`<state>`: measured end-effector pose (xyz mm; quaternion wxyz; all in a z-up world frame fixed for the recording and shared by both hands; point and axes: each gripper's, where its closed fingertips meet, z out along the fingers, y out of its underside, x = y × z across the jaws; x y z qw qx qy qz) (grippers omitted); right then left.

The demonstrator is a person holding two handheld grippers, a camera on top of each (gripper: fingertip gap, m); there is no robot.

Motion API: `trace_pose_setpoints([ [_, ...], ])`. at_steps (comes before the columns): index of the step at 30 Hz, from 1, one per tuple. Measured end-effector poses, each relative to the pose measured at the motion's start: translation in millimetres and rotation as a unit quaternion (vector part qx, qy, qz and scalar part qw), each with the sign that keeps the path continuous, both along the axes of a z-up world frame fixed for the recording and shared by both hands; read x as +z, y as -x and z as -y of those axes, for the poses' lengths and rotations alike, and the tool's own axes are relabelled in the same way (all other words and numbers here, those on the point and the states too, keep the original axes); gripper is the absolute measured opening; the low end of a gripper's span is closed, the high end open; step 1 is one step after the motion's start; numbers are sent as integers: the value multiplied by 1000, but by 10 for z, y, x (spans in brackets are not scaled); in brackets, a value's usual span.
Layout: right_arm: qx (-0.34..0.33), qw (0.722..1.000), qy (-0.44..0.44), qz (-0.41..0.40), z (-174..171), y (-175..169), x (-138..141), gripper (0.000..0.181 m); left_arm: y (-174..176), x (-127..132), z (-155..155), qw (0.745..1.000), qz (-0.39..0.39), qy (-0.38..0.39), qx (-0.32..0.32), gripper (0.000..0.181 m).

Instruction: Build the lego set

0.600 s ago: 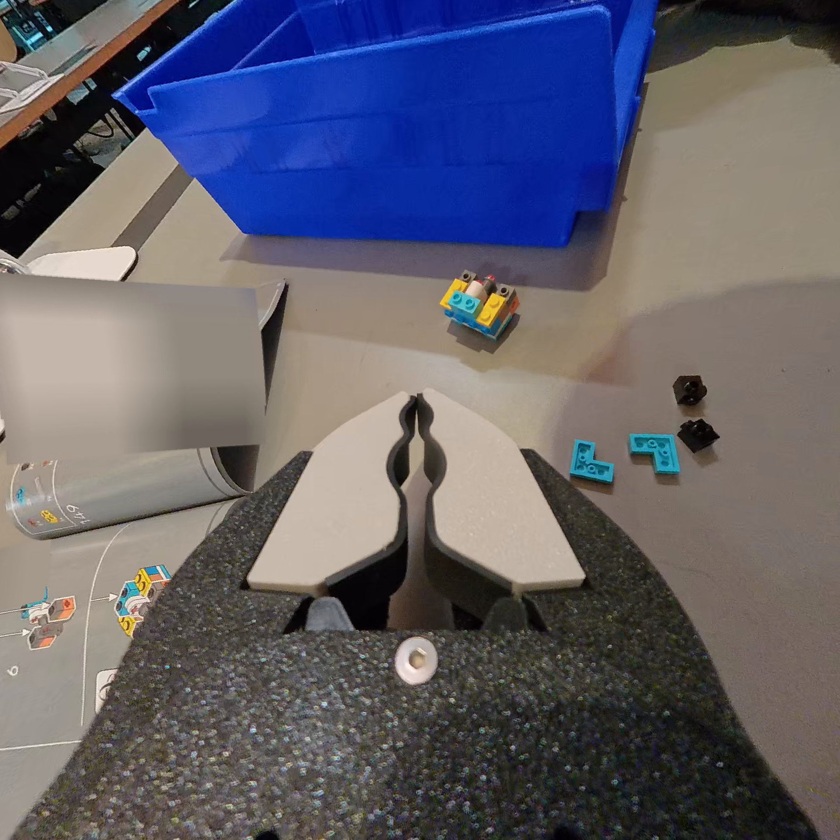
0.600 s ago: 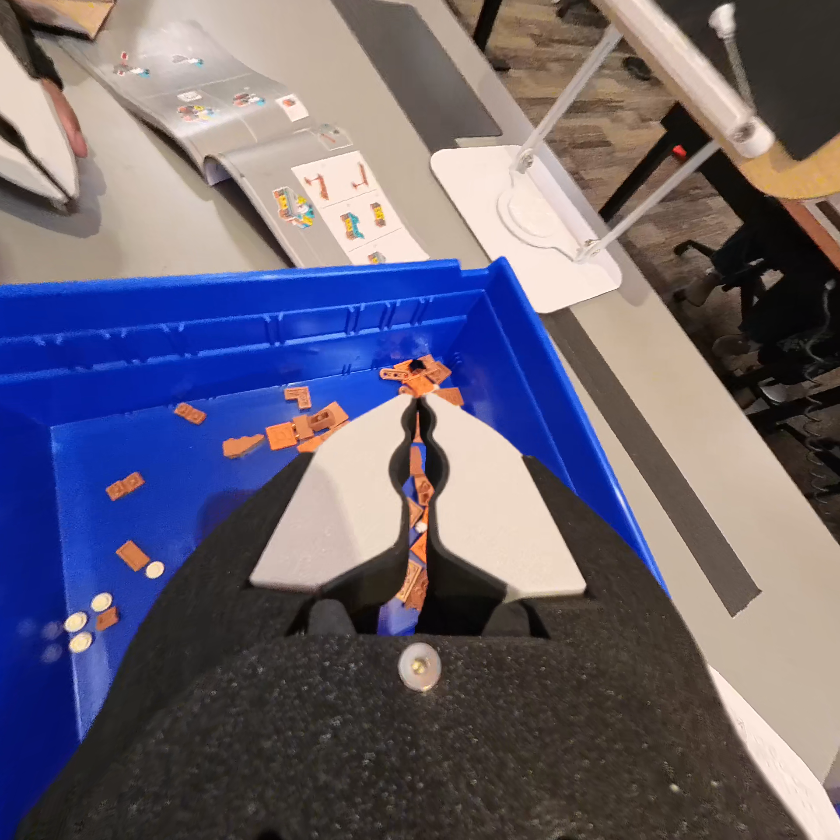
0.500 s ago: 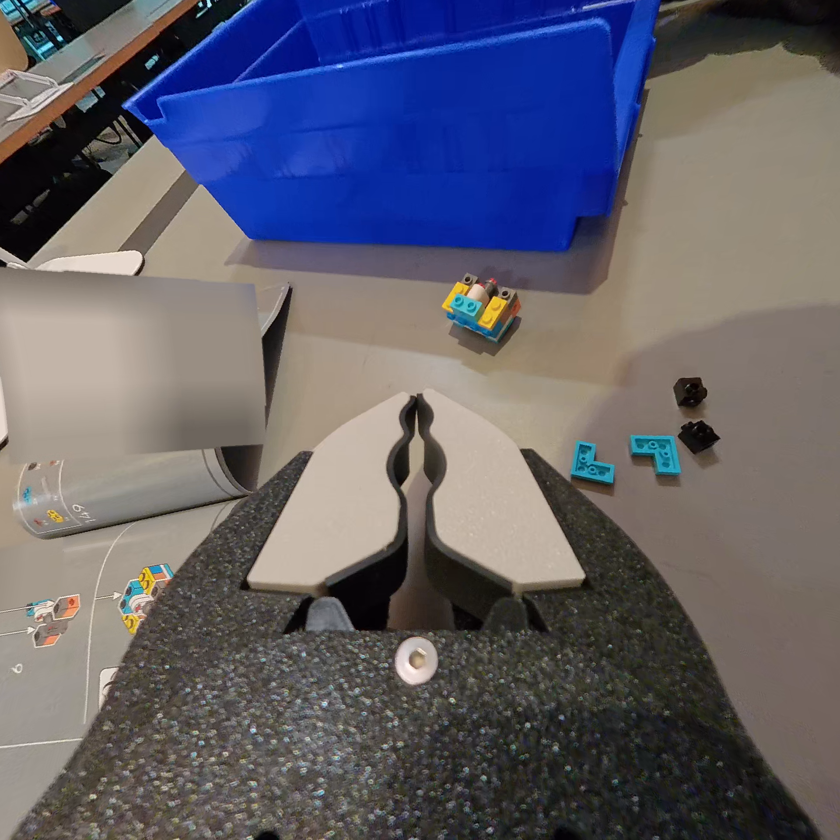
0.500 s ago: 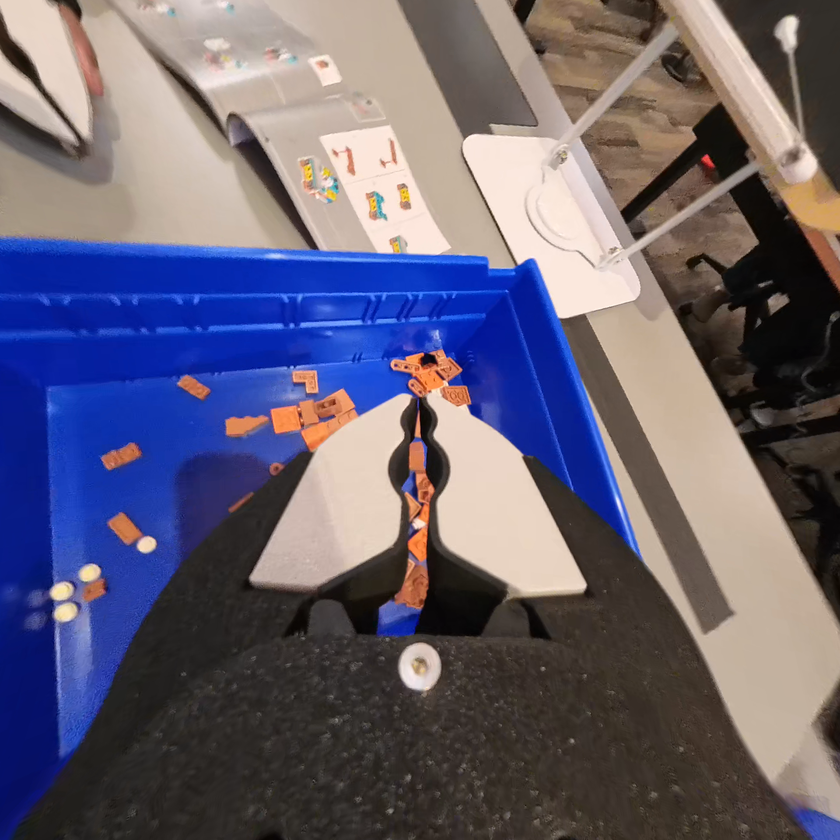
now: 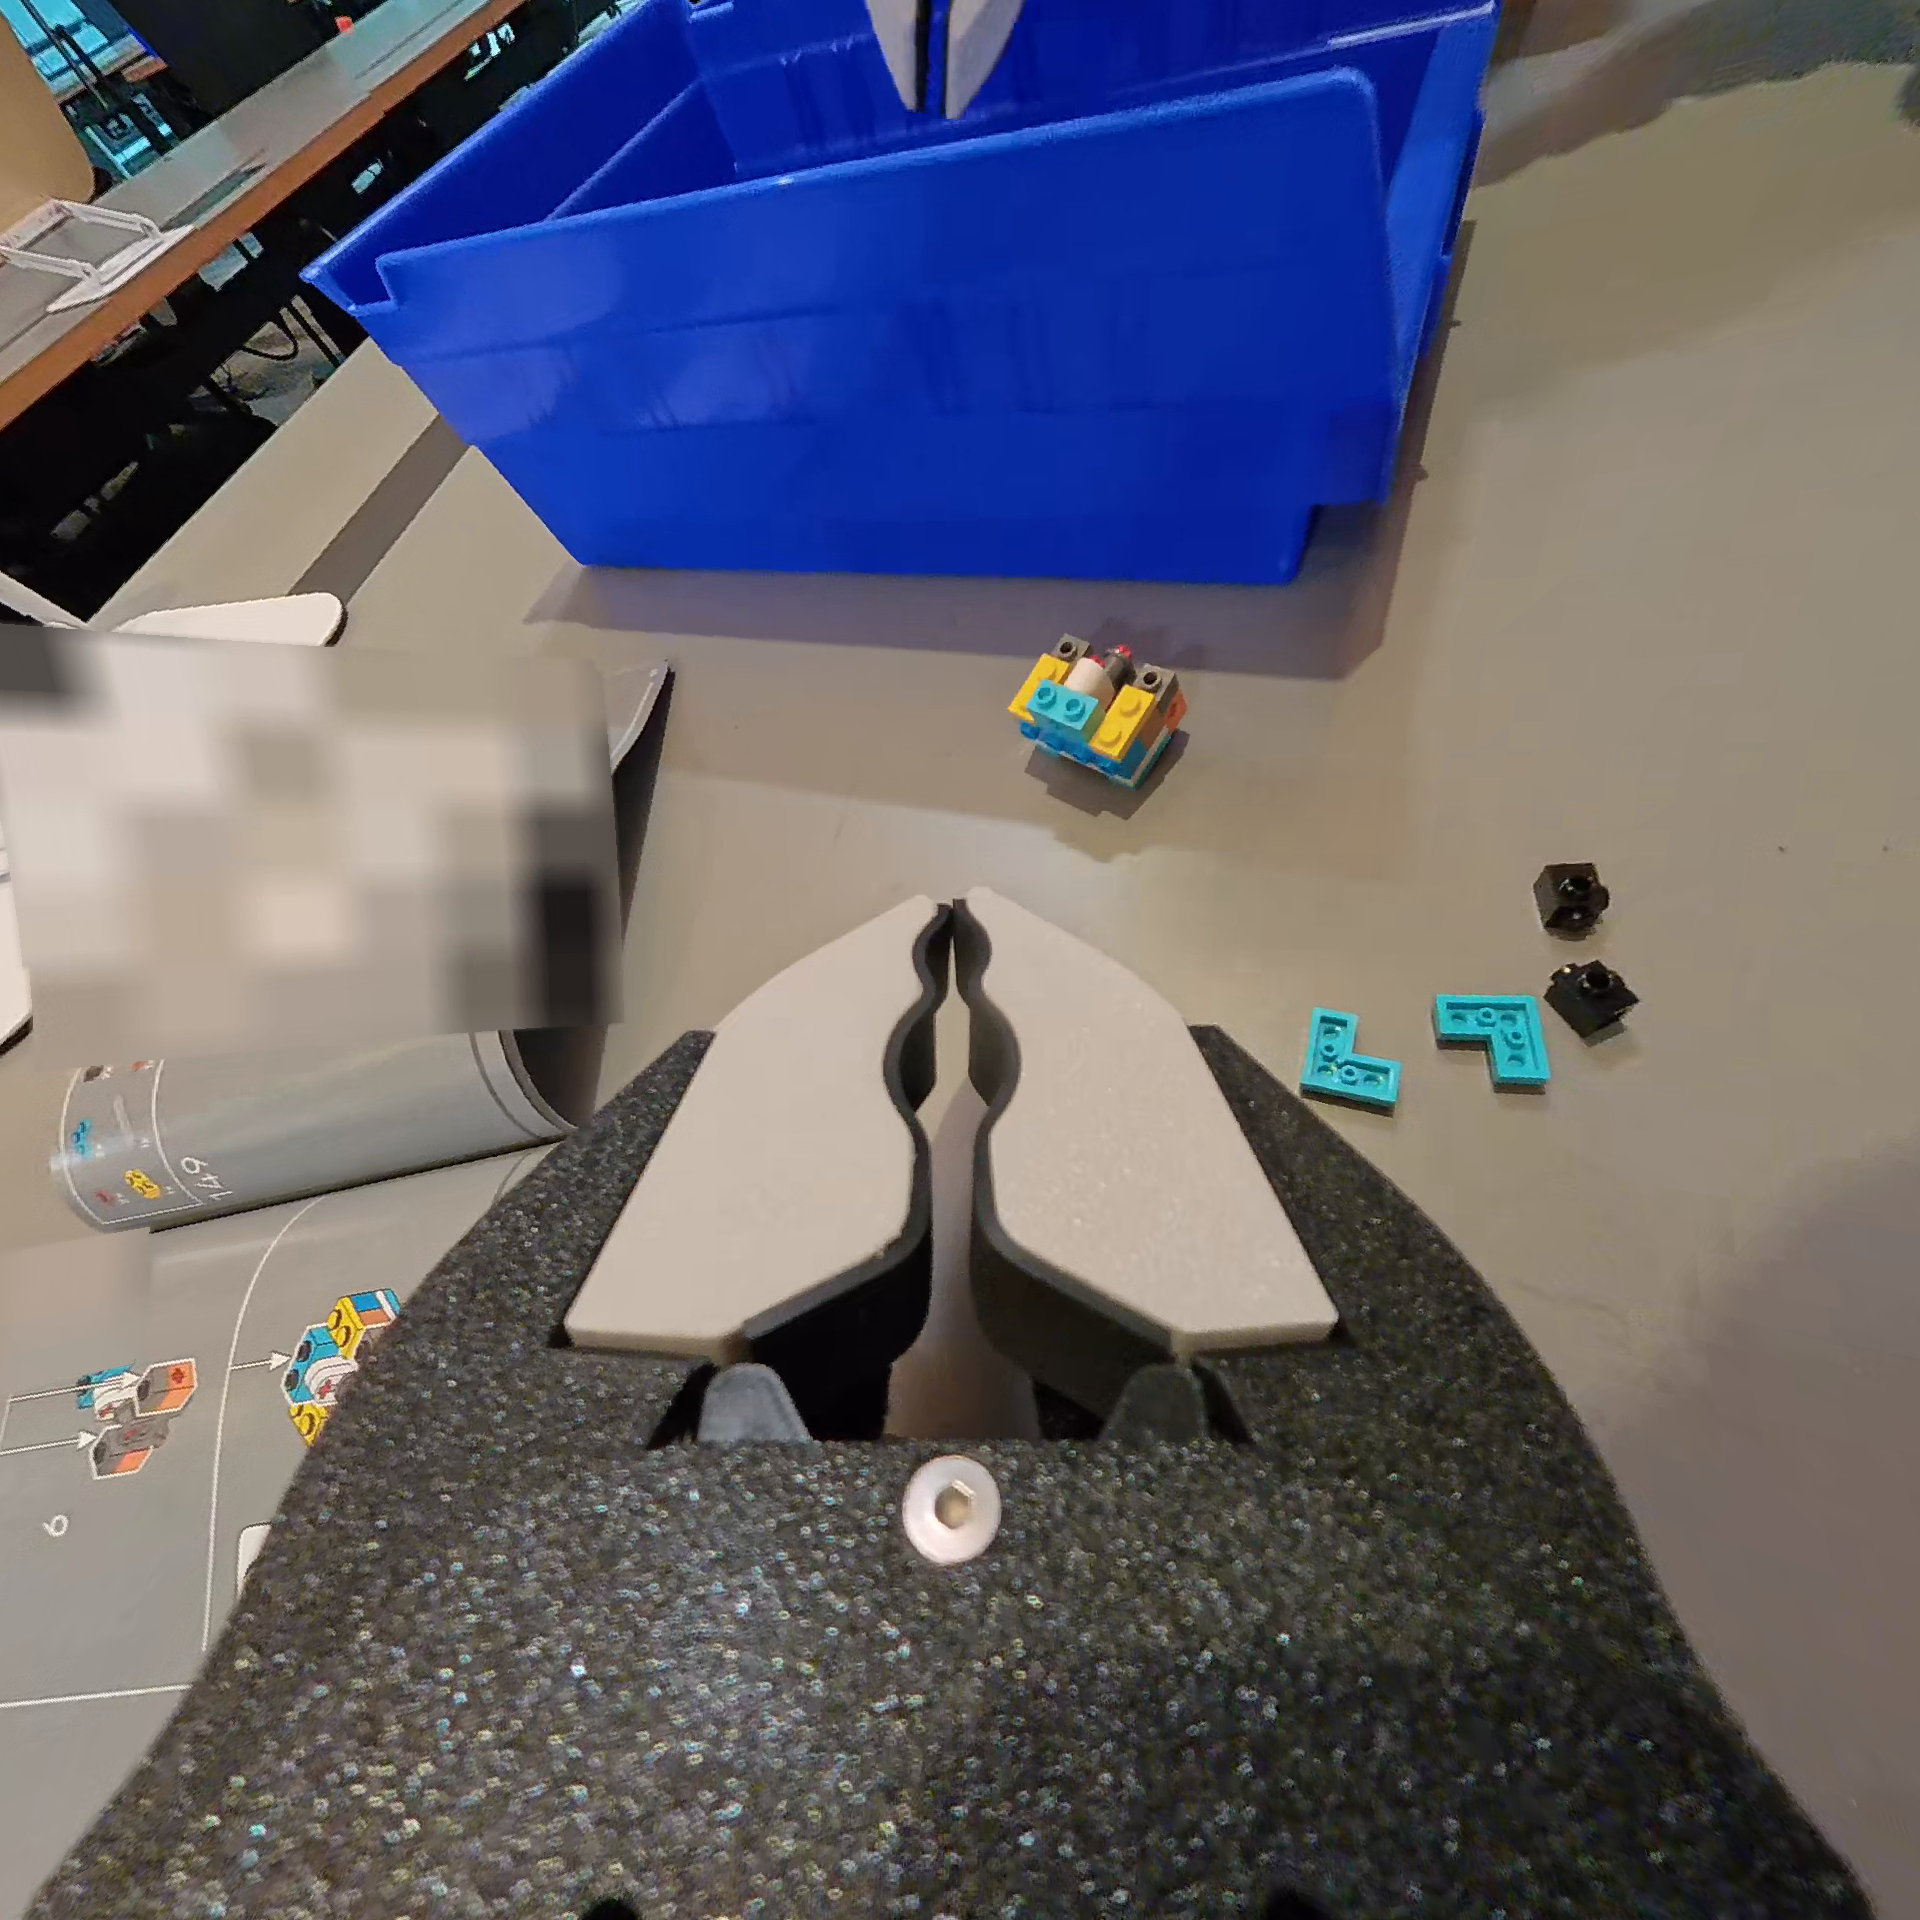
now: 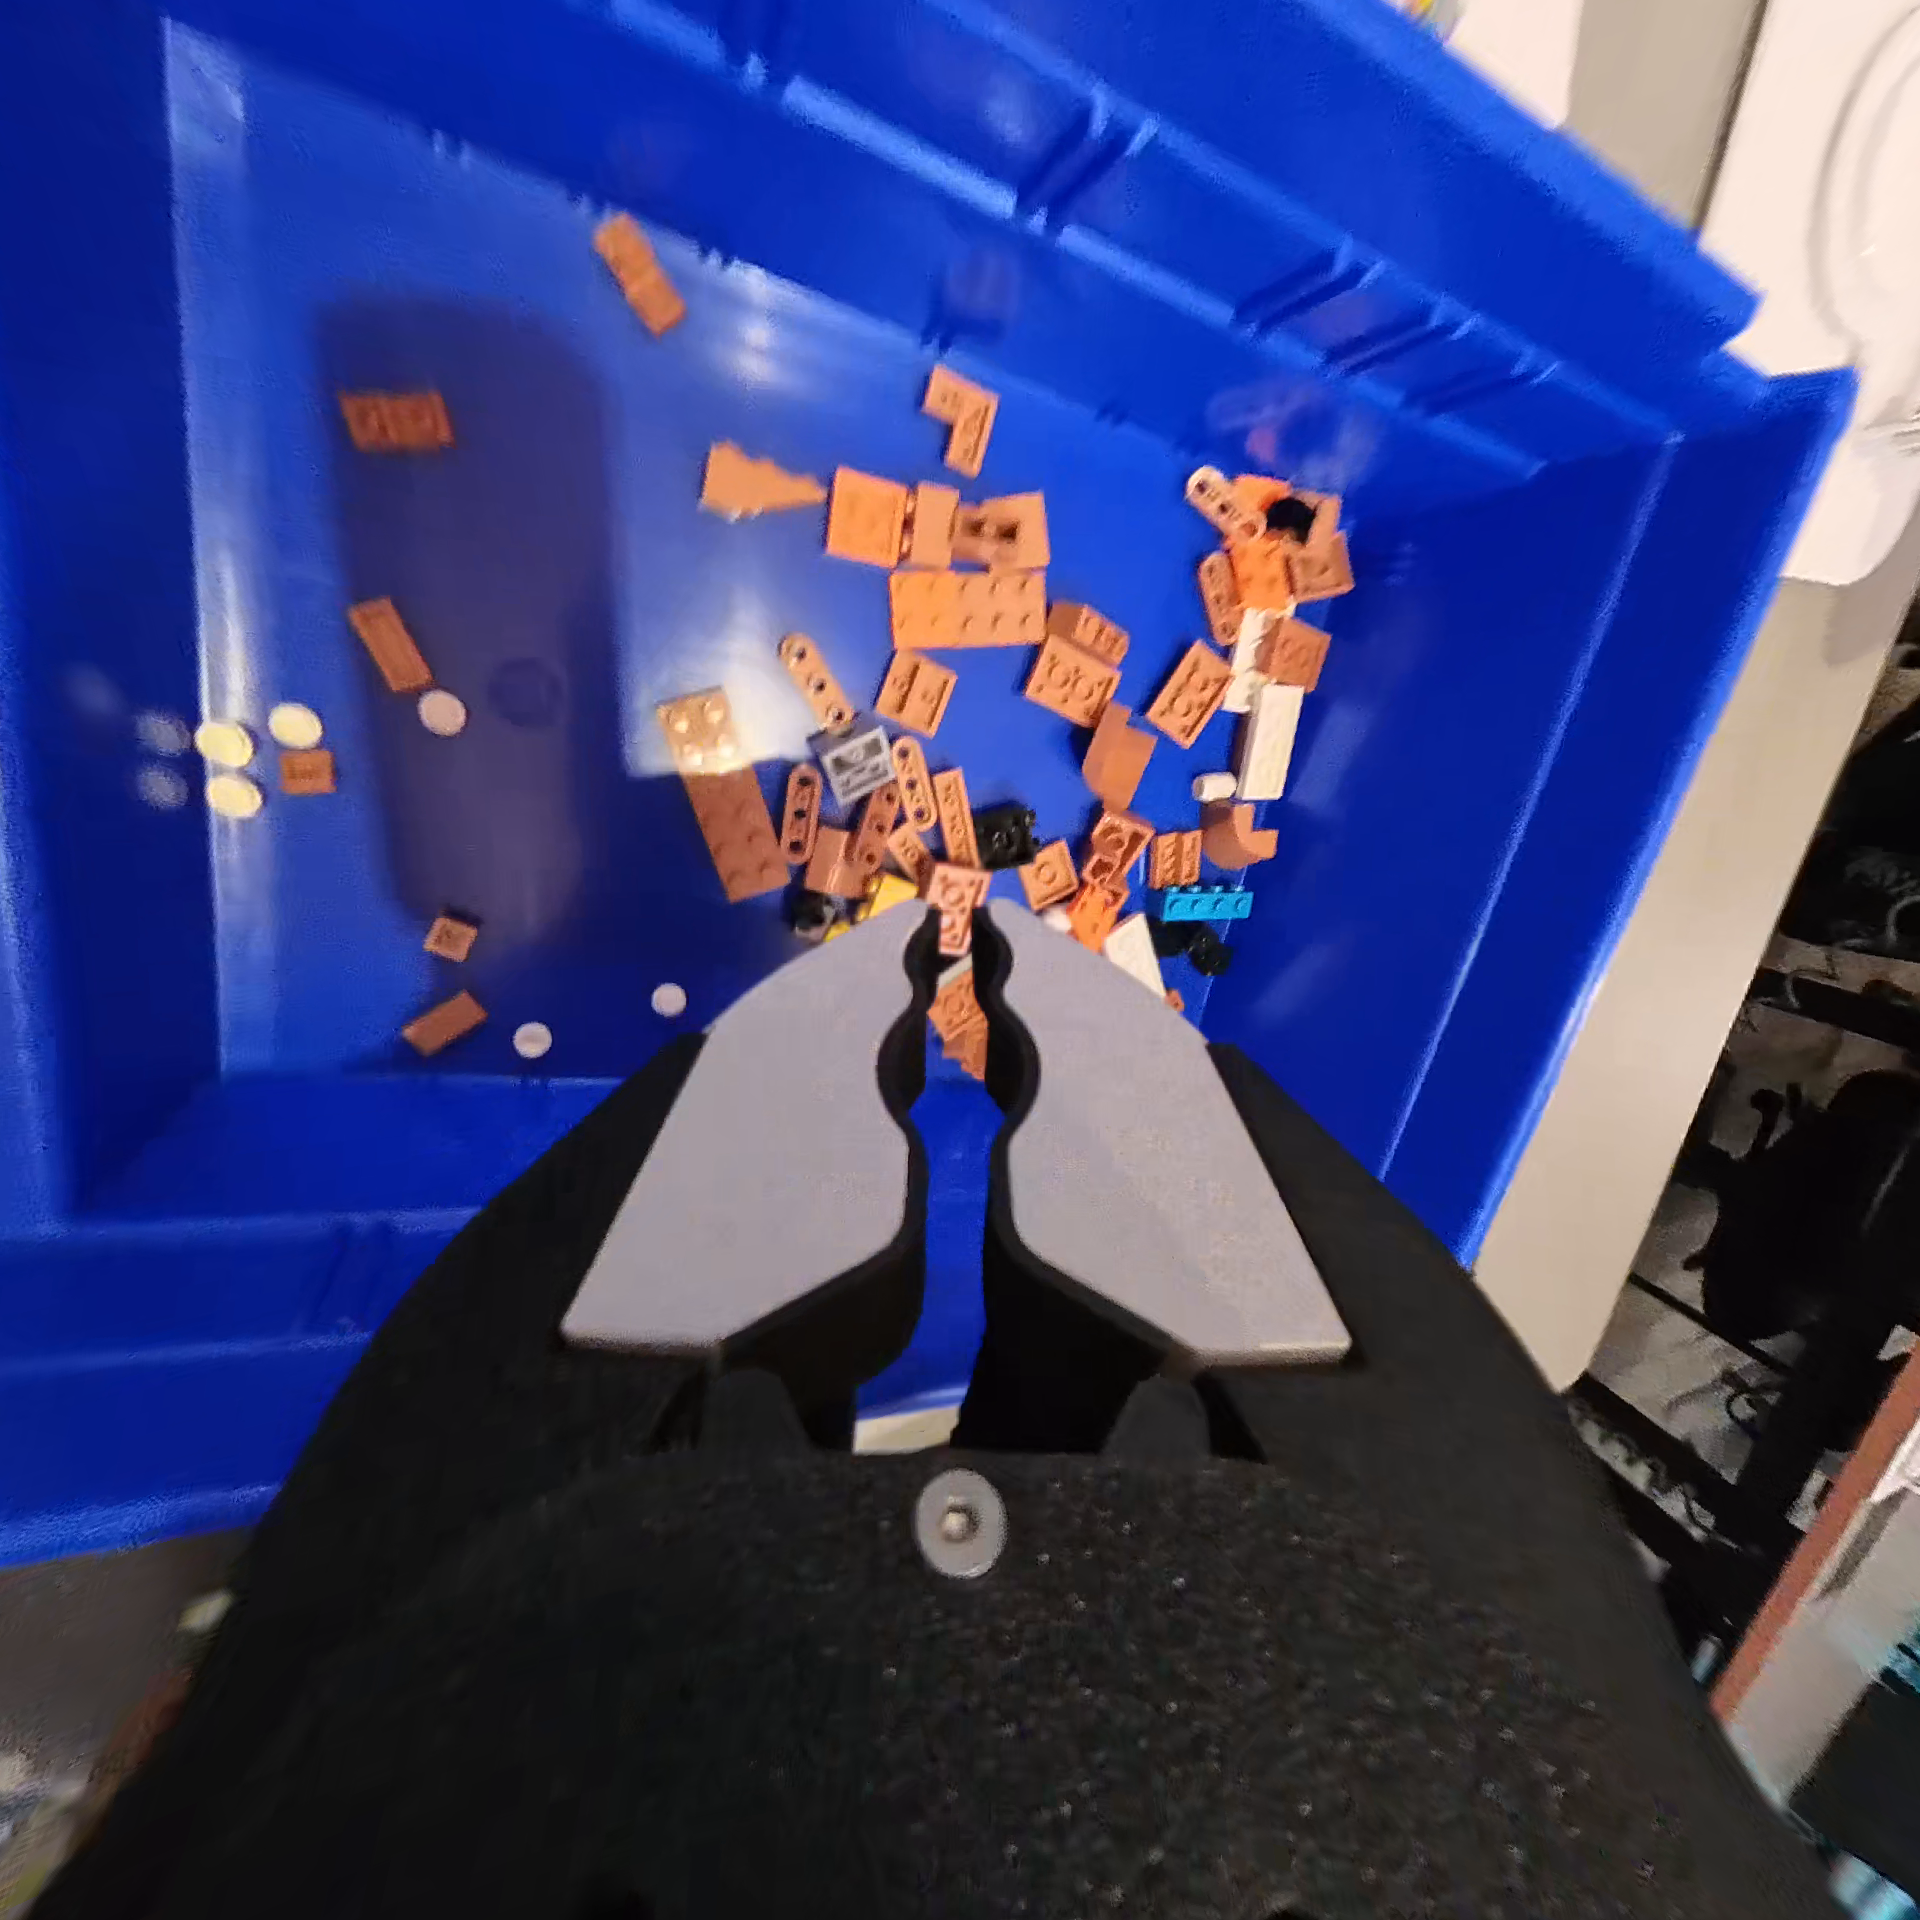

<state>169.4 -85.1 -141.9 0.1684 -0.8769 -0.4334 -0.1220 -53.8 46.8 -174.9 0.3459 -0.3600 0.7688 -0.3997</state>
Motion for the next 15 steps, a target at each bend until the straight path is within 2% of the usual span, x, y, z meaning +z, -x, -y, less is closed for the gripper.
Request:
trace_pose_setpoints([
  [11, 33, 996, 84, 17, 102, -2, -83, 7, 1, -7, -2, 1000, -2, -2, 1, 0],
  [15, 72, 987, 138, 29, 197, 1, -118, 8, 0, -10, -3, 1000, -3, -3, 1, 0],
])
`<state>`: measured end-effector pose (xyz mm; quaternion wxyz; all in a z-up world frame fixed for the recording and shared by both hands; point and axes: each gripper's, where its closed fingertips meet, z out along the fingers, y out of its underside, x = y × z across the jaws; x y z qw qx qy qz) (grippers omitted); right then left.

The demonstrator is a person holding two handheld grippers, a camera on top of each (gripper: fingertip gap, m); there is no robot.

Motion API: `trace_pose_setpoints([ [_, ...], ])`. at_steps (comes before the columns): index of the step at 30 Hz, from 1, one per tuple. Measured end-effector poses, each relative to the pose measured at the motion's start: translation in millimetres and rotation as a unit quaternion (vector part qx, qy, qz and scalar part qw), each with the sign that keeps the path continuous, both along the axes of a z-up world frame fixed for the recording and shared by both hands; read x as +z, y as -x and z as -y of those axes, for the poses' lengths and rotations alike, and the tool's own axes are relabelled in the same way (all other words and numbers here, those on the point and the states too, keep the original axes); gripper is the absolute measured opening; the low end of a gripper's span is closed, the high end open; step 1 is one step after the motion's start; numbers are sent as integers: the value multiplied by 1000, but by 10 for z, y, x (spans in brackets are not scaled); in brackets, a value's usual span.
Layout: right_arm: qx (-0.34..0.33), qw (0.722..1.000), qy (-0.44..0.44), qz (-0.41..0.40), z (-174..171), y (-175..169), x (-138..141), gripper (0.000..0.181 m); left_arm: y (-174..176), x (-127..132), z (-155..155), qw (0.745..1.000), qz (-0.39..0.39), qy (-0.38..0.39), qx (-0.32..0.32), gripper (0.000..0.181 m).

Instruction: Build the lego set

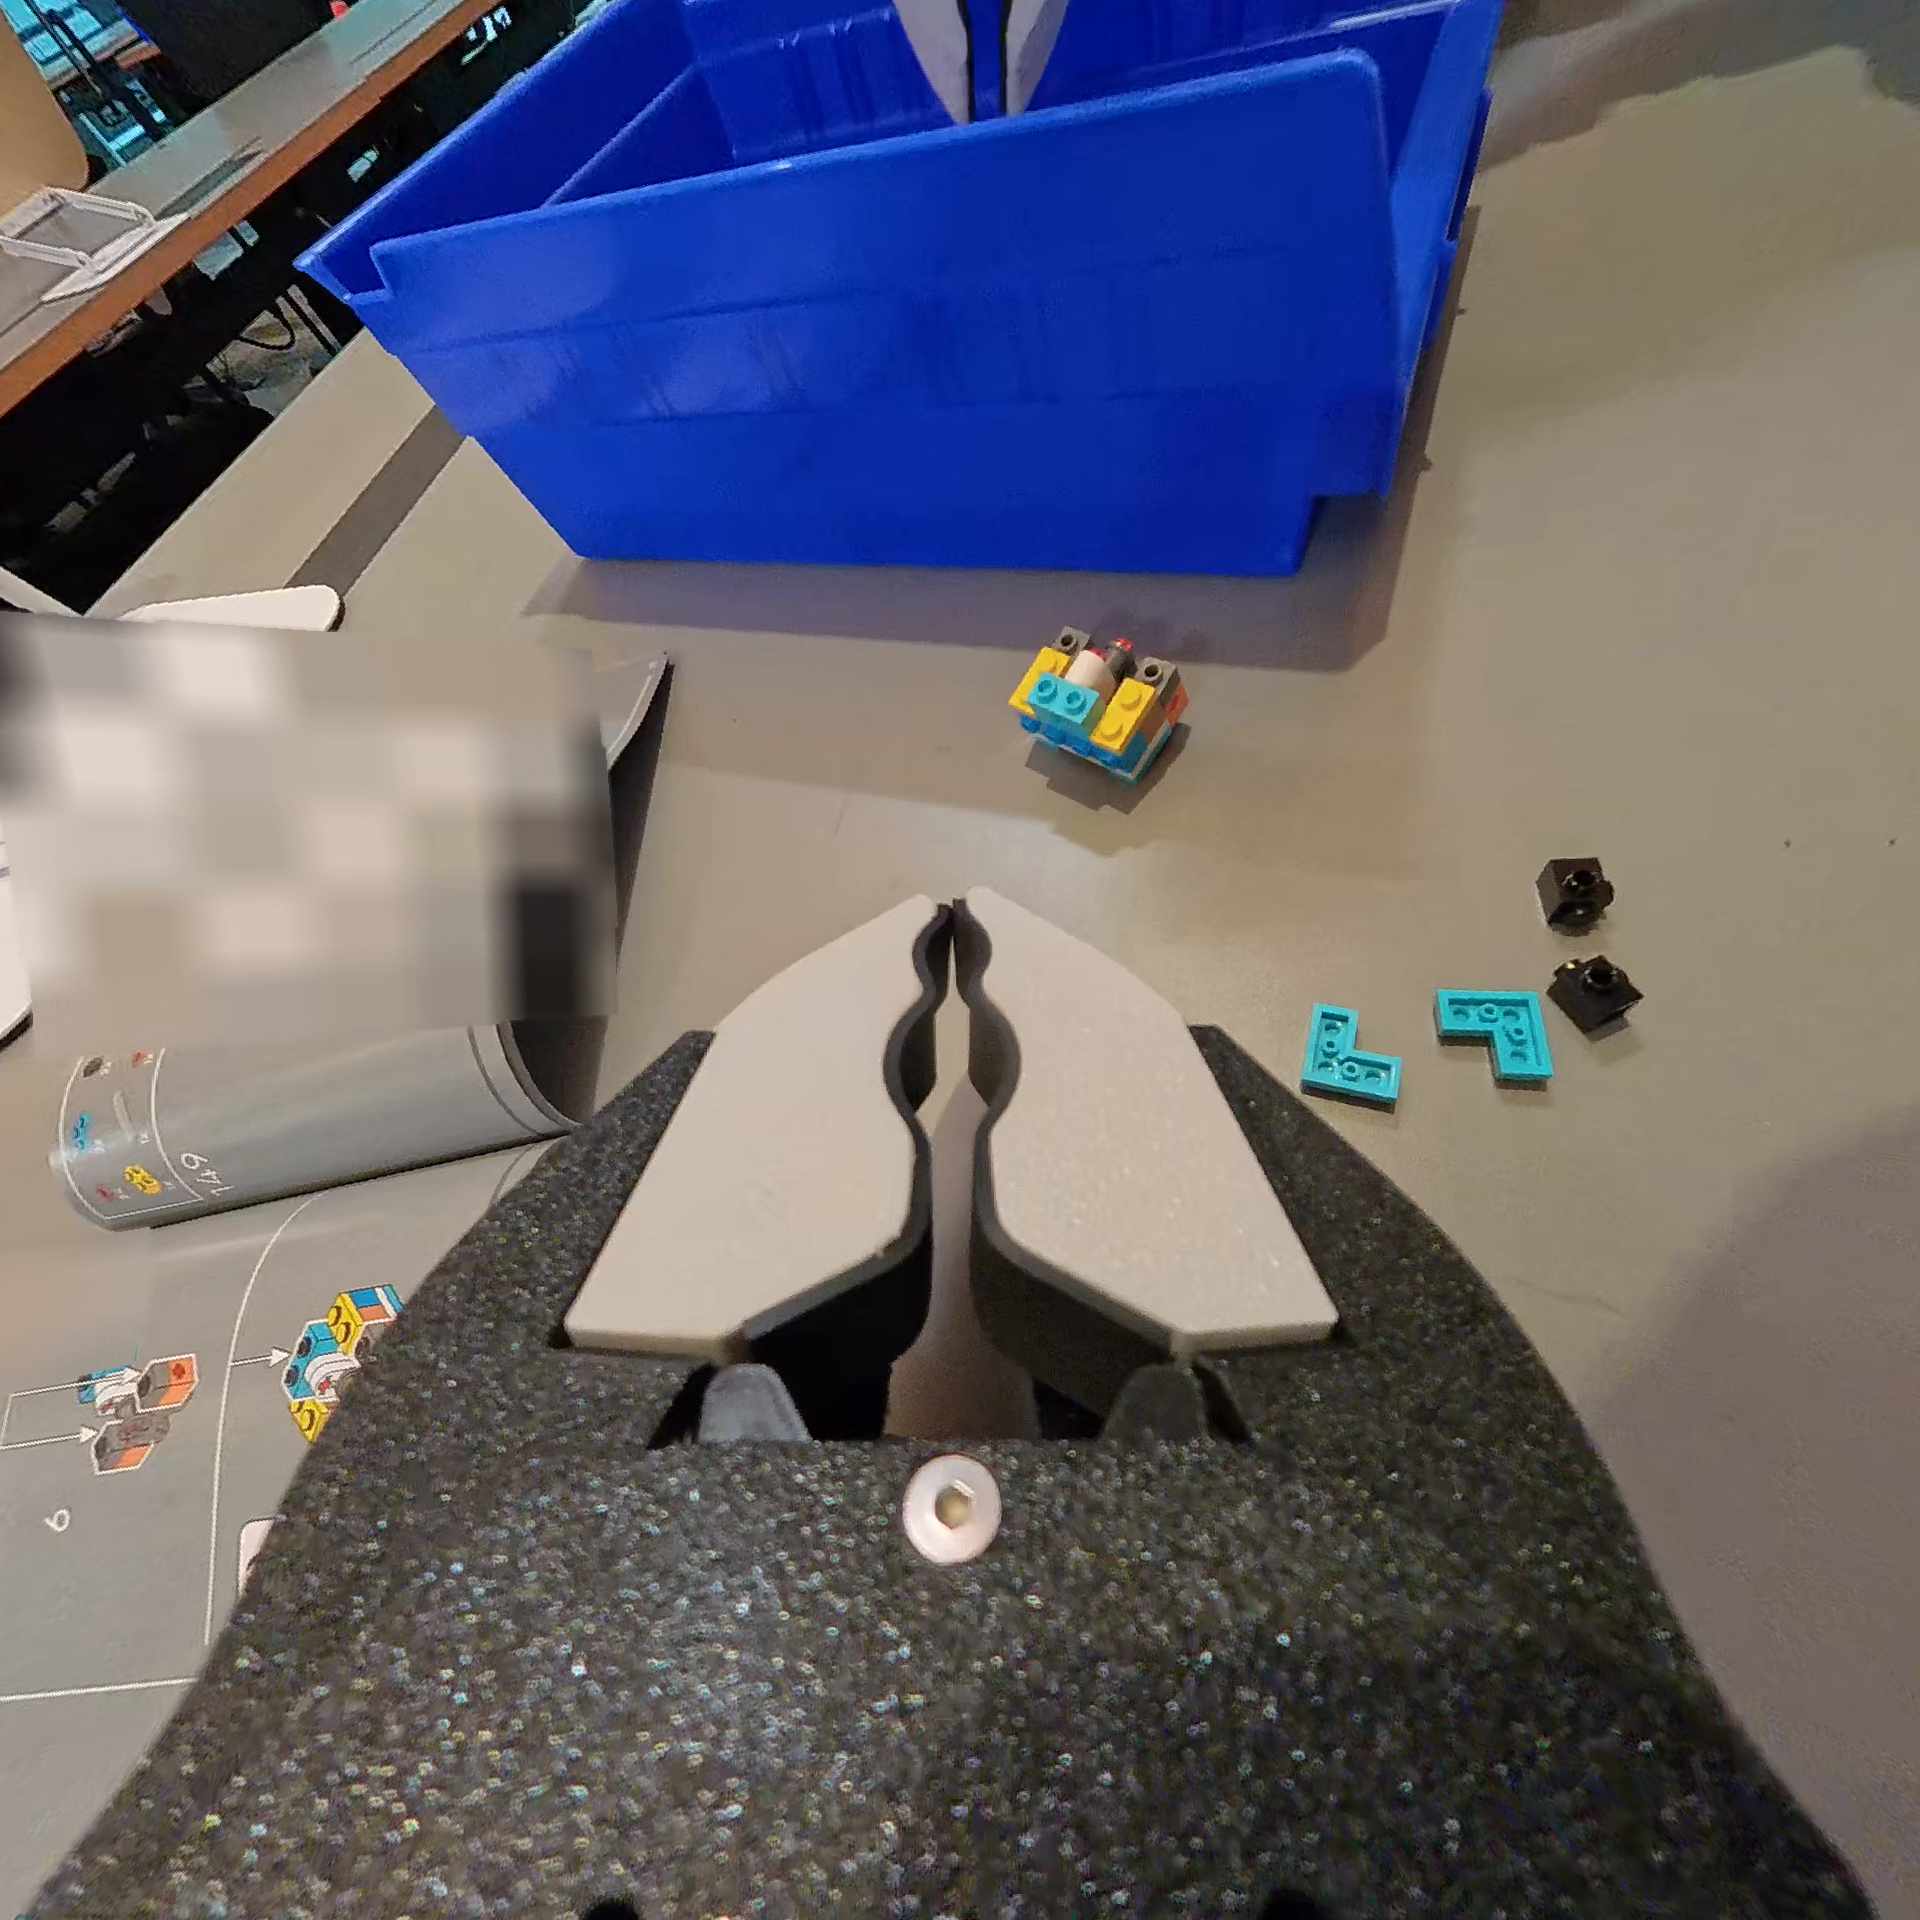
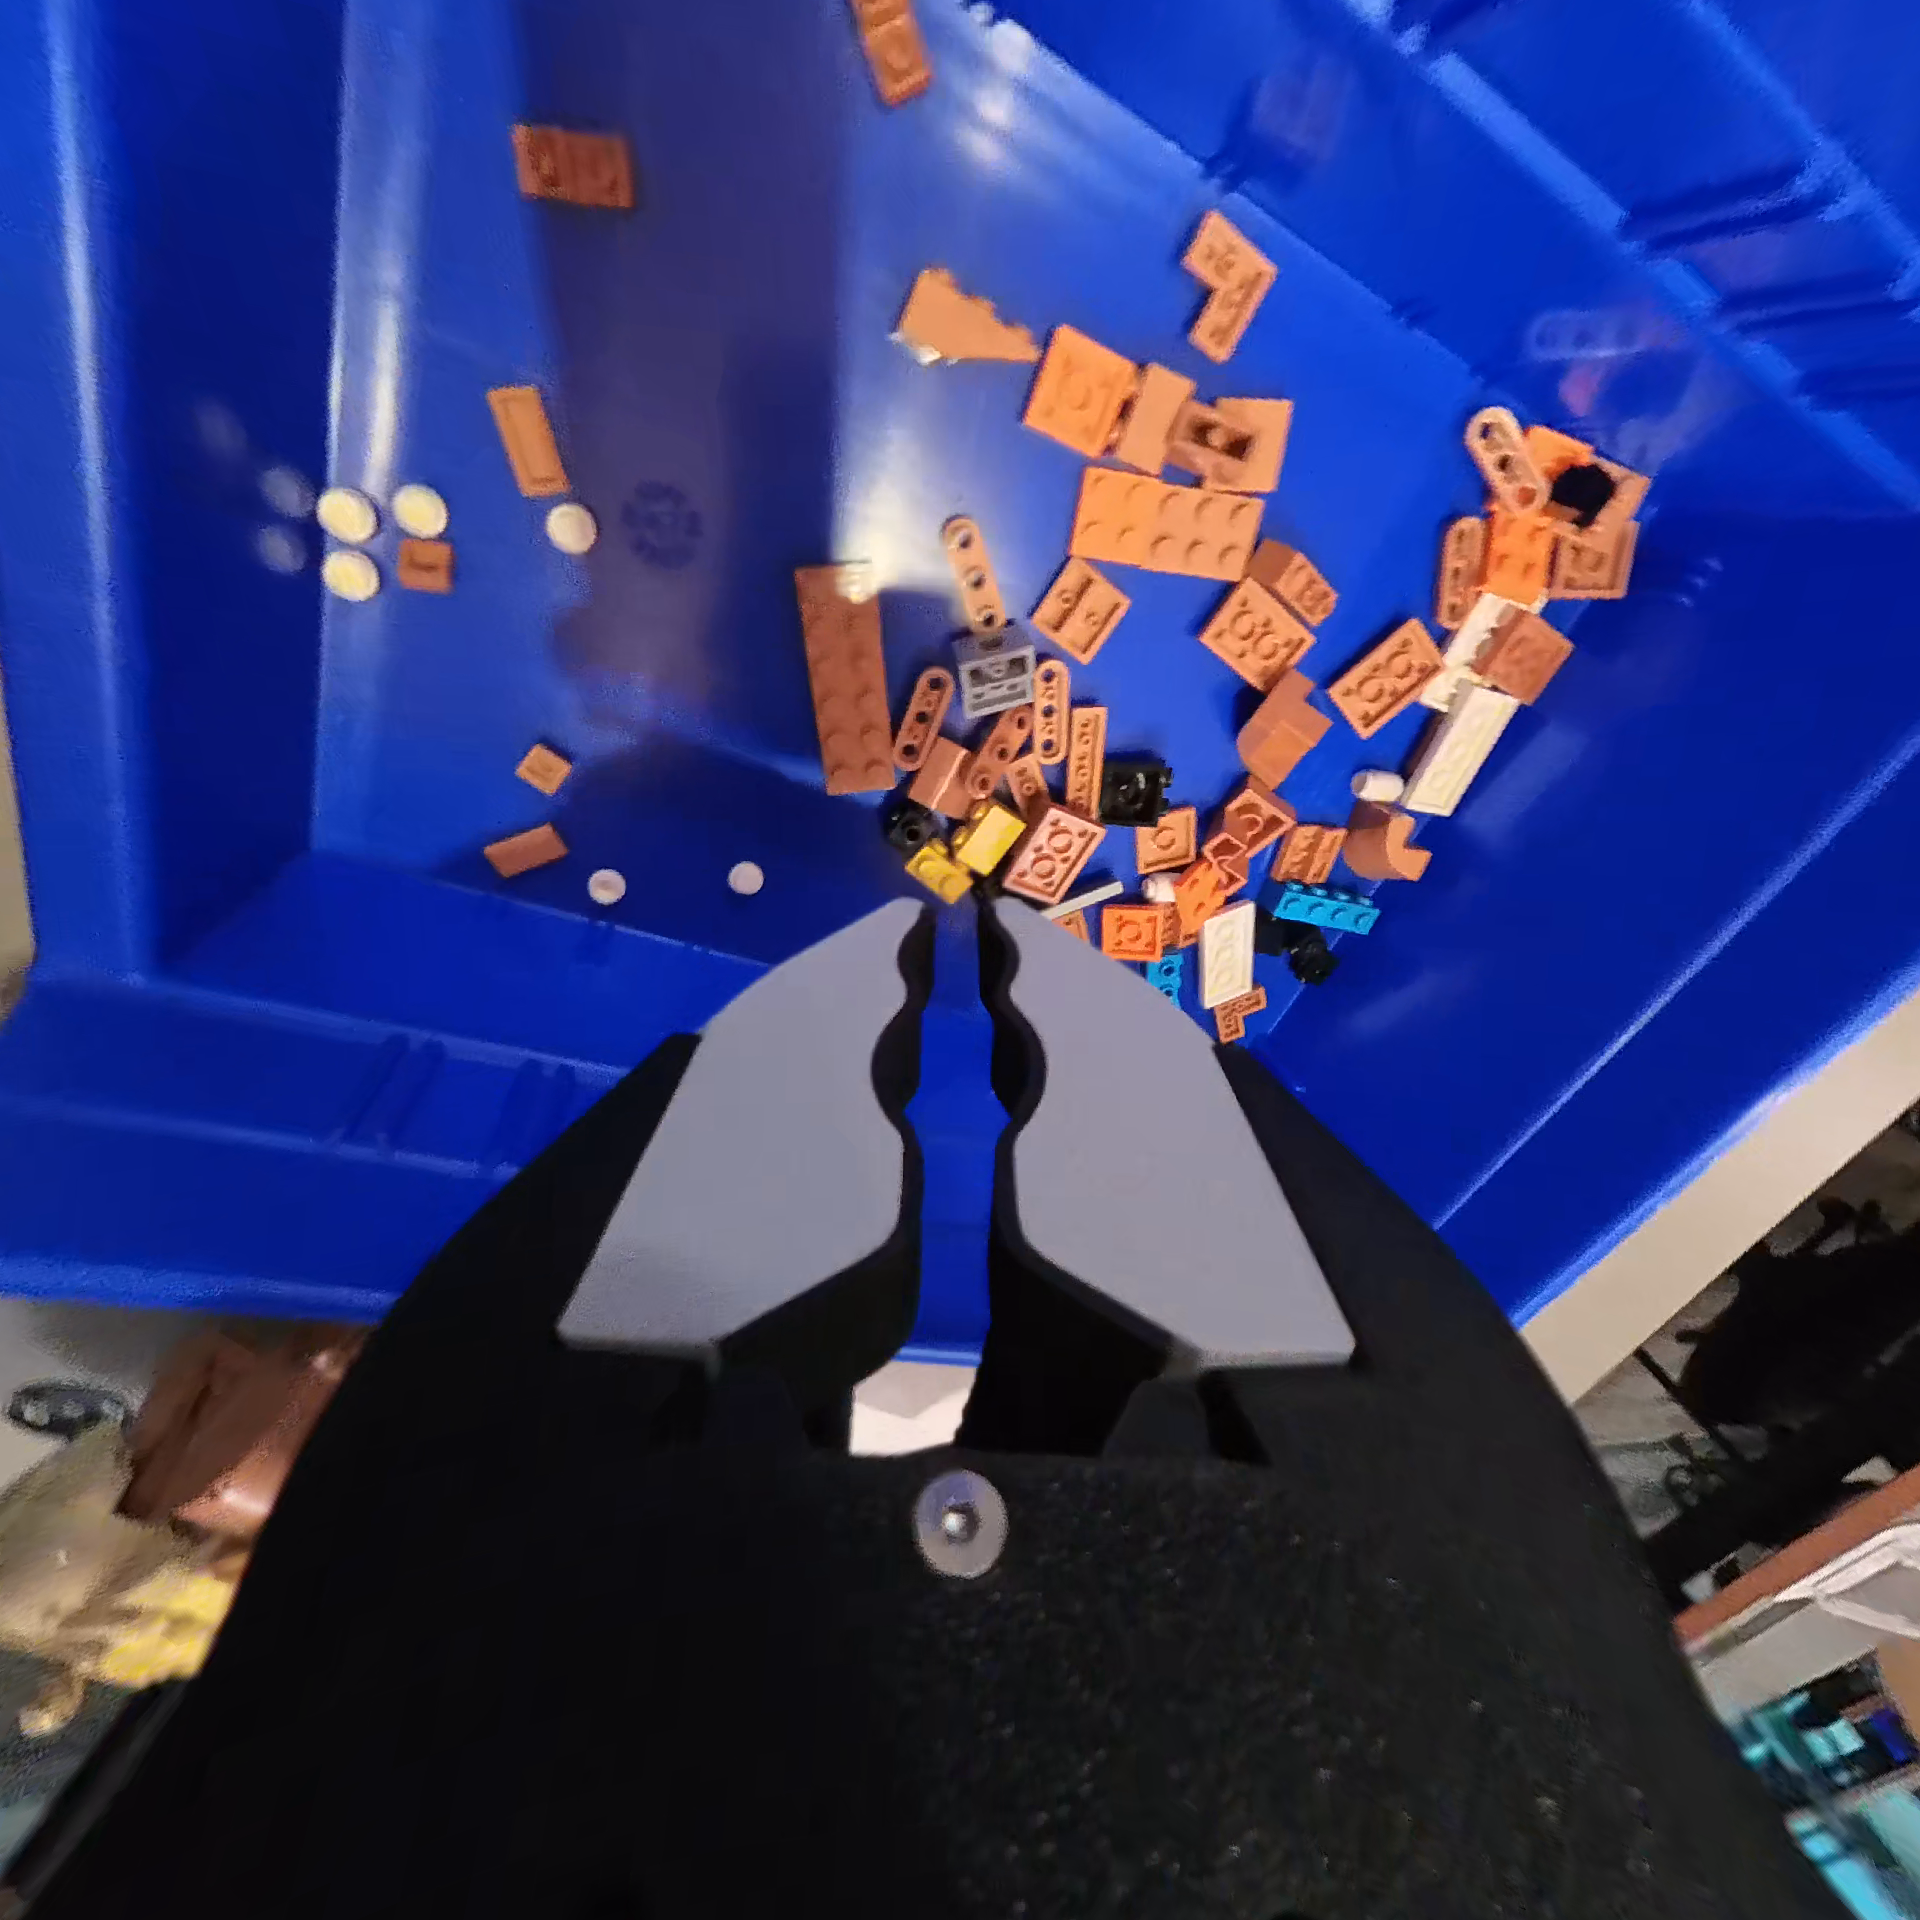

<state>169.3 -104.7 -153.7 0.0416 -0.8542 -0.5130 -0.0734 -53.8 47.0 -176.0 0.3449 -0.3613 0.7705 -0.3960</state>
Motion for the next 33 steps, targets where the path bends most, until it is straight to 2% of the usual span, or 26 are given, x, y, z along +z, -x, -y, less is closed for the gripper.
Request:
trace_pose_setpoints([
  [7, 103, 987, 121, 32, 80, -7, -100, 5, 0, -9, 4, 1000, -1, -4, 0, 0],
  [13, 147, 974, 164, 50, 99, -26, -278, 6, 1, -7, -4, 1000, -2, -2, 2, 0],
  [27, 188, 966, 158, 82, 86, -181, -595, 18, 0, -6, -3, 1000, -2, 0, 1, 0],
  [28, 190, 966, 153, 84, 69, -187, -597, 14, 1, -7, -4, 1000, -2, 0, 0, 0],
  [33, 178, 968, 151, 95, 83, -240, -539, 17, 0, -4, -4, 1000, -1, 0, 1, 0],
])
